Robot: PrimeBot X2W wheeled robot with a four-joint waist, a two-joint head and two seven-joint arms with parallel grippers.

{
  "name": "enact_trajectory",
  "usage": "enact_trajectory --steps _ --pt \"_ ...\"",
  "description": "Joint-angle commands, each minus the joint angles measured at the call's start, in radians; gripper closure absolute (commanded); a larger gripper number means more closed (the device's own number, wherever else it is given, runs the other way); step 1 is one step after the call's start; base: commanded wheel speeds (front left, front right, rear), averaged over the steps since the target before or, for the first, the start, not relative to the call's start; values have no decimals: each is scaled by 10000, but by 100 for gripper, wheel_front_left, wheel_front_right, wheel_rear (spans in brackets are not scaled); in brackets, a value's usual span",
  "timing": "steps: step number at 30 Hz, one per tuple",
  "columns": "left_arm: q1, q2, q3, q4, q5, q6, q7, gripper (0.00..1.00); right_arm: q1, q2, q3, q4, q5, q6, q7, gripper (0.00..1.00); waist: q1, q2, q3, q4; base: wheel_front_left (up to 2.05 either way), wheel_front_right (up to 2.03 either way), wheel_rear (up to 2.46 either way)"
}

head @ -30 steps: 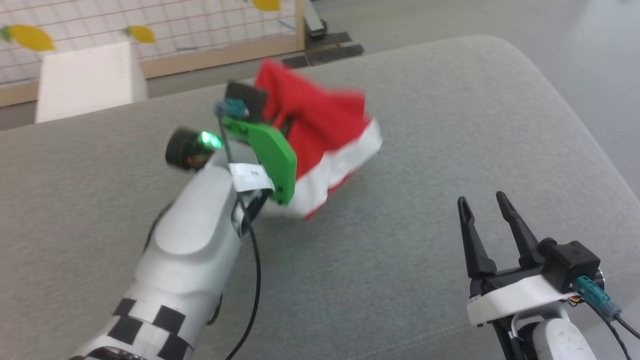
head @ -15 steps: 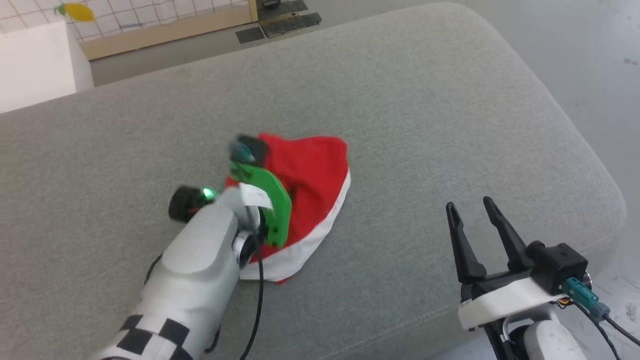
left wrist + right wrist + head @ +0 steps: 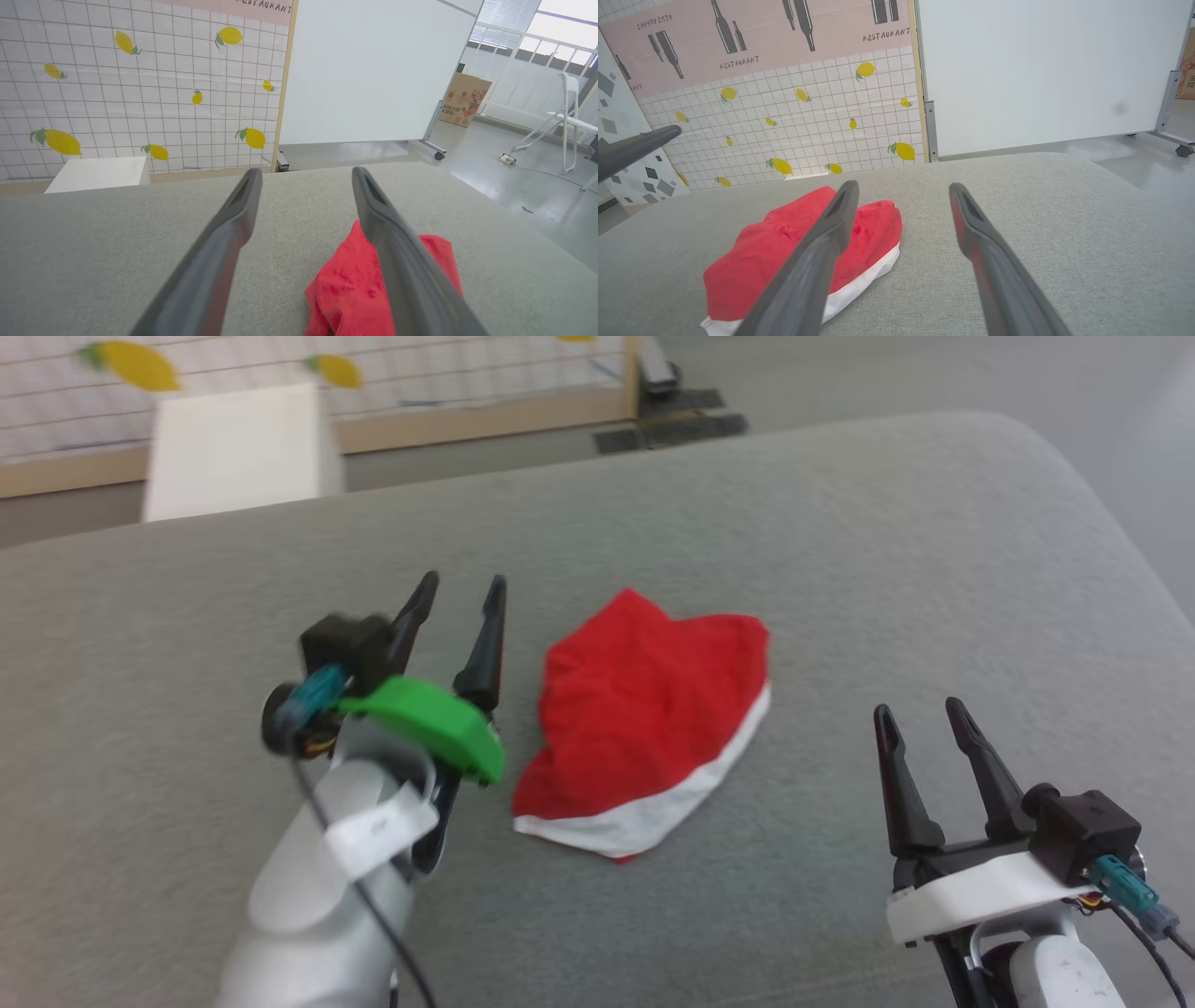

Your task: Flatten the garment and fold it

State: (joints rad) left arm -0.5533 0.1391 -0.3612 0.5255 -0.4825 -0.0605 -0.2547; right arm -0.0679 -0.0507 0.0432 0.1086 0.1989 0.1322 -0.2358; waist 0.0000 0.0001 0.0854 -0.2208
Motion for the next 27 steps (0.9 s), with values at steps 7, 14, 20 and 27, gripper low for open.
enact_trajectory --steps 7,14,20,27 --pt "2583 211 1193 -2636 810 215 -67 0 227 5 -165 -173 -65 -15 140 0 0 -1 -694 1443 0 0 0" --pt "4464 26 2307 -4009 1432 296 -69 0 410 5 -105 -175 -63 -15 240 0 0 -1 -635 1692 0 0 0" --pt "4913 -323 2704 -4520 1857 138 -69 0 162 5 359 -267 -293 -15 462 0 0 -1 -432 2082 0 0 0" --pt "4695 -622 2767 -4629 2135 -109 -70 0 -733 5 2049 422 -707 -15 2010 0 0 -1 -62 2538 0 0 0"
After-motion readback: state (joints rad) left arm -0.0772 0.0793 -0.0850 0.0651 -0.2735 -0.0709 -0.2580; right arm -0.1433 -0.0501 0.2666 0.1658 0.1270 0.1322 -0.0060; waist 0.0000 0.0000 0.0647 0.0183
